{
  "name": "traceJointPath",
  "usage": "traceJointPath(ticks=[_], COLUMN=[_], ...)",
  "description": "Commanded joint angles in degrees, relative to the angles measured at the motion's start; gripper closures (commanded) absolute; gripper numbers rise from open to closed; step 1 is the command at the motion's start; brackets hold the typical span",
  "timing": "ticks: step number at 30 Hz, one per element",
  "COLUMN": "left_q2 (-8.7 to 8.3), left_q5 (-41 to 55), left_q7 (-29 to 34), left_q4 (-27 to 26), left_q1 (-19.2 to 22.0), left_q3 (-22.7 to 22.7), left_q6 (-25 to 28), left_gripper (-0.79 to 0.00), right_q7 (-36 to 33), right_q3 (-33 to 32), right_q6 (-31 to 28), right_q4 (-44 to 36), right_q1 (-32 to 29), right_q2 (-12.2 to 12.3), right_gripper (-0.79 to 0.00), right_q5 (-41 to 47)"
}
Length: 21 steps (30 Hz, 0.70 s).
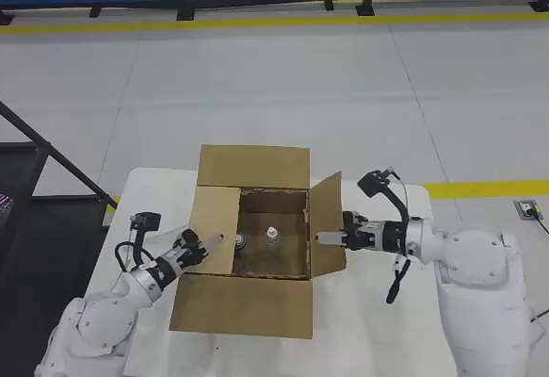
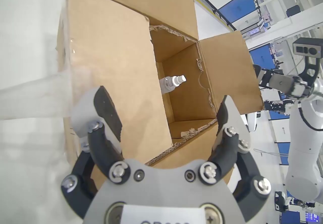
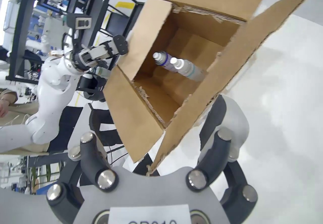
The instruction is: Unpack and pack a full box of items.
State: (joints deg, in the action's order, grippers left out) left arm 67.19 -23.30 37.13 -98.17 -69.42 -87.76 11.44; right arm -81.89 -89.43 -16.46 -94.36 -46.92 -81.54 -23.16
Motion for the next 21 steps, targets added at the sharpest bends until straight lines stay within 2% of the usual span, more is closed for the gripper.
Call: traceJointPath(ticks=[1, 5, 10, 21], left_q2=[-0.06, -0.17, -0.31, -0.75], left_q5=[0.2, 0.5, 0.3, 1.3], left_q7=[-0.2, -0.3, -0.5, -1.2], left_q4=[0.0, 0.2, -0.1, -1.2], left_q1=[0.0, 0.0, -0.1, -1.0], left_q3=[0.1, 0.3, 0.7, -0.2], left_q6=[-0.1, -0.1, -0.8, -0.3], left_gripper=[-0.785, -0.785, -0.785, -0.785], right_q7=[-1.1, -0.2, 4.2, 13.1], right_q3=[1.2, 4.9, 12.8, 23.5], right_q6=[-0.2, 0.5, 3.0, 6.4], right_q4=[-0.6, -1.3, -1.4, 5.0], right_q1=[0.4, 1.1, 1.0, 2.3], right_q2=[0.2, 0.4, 0.2, -0.3], right_gripper=[-0.785, -0.785, -0.785, -0.785], right_q5=[3.3, 3.7, -3.1, -9.7])
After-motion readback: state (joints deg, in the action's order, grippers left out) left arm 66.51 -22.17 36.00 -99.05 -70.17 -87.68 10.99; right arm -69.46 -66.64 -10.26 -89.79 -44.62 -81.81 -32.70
